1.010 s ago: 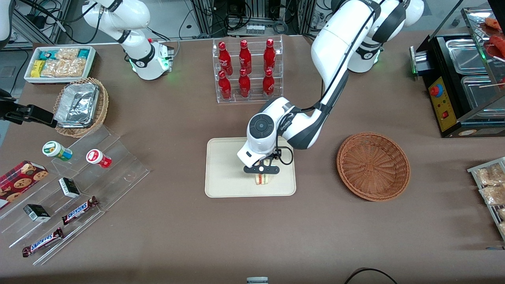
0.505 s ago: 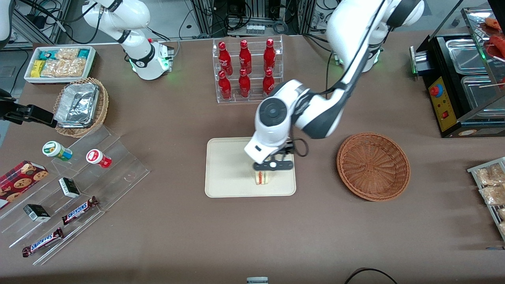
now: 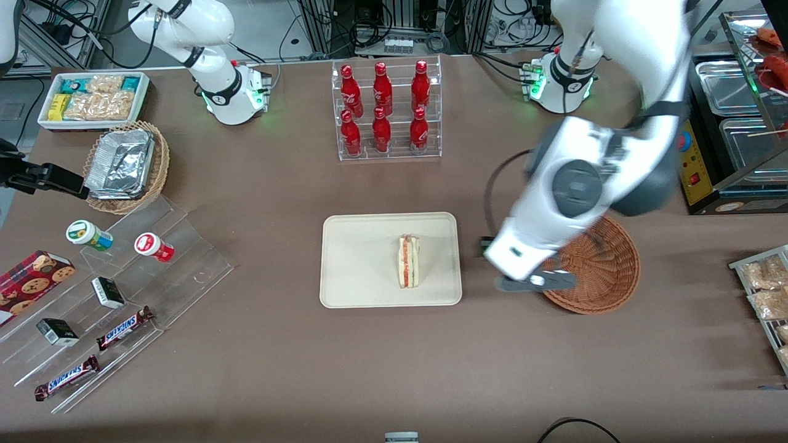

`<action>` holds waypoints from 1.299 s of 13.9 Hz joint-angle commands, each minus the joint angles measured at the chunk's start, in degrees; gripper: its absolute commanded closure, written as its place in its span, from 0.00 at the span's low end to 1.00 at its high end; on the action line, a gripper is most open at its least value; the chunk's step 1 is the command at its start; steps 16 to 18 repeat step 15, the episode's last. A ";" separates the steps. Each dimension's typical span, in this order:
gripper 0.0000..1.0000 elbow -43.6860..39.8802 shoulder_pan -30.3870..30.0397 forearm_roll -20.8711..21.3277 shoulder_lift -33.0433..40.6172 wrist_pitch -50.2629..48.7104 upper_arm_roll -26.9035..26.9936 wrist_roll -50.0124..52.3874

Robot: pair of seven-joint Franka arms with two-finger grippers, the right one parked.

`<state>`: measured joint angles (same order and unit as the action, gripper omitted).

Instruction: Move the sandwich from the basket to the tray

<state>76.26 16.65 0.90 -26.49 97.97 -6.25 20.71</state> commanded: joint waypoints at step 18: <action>0.00 15.92 -16.47 0.24 27.62 -16.24 0.88 -9.20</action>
